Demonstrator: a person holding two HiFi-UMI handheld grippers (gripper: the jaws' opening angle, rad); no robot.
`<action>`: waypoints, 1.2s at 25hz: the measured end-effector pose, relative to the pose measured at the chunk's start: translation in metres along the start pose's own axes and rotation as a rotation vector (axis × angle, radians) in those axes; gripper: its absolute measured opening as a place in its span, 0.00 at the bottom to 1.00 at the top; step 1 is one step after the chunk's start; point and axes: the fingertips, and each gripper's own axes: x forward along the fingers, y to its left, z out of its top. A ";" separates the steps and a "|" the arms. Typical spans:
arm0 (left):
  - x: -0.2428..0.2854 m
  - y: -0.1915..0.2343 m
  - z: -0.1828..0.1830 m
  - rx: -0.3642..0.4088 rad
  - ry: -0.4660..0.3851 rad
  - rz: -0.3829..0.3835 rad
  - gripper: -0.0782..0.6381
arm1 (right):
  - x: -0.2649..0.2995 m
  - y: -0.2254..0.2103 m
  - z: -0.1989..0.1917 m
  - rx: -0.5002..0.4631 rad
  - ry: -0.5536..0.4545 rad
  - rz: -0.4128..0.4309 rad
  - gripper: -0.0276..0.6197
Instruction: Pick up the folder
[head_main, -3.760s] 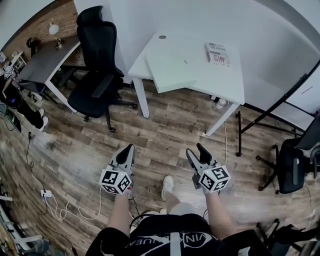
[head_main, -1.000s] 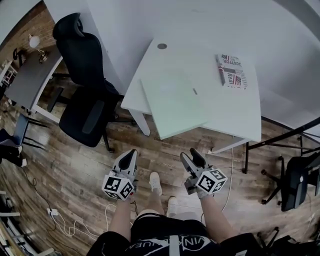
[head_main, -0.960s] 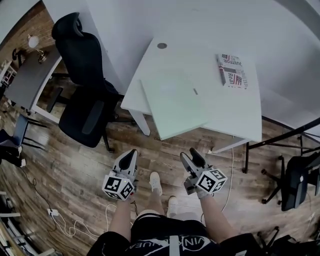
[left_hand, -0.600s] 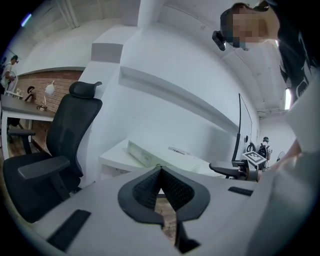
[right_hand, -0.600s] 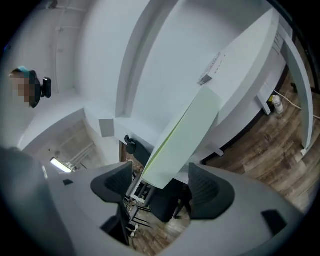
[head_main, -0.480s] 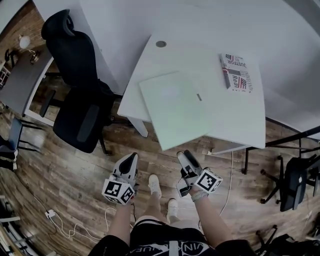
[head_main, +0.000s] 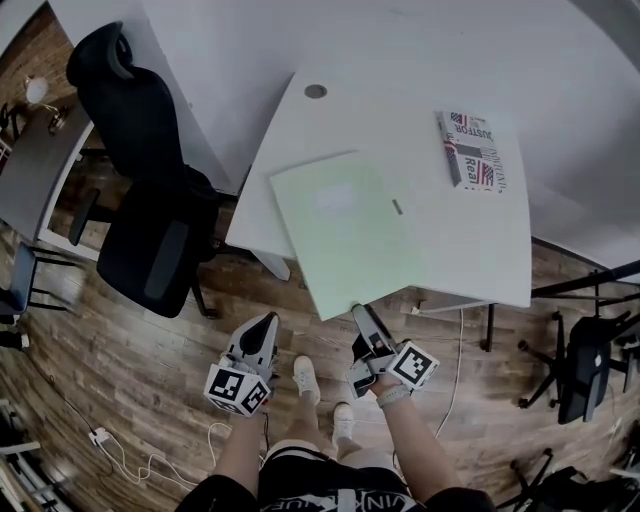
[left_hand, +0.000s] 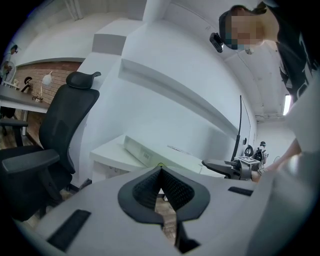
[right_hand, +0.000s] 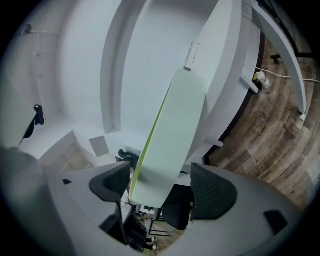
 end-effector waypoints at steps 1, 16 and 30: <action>0.003 0.000 0.000 -0.002 0.003 -0.003 0.13 | 0.001 -0.003 0.001 0.005 -0.002 -0.007 0.59; 0.040 0.028 0.001 -0.005 0.051 -0.077 0.13 | 0.027 -0.018 0.005 0.063 -0.047 -0.032 0.59; 0.052 0.030 -0.003 -0.005 0.050 -0.083 0.13 | 0.047 -0.022 0.007 0.161 -0.040 -0.002 0.59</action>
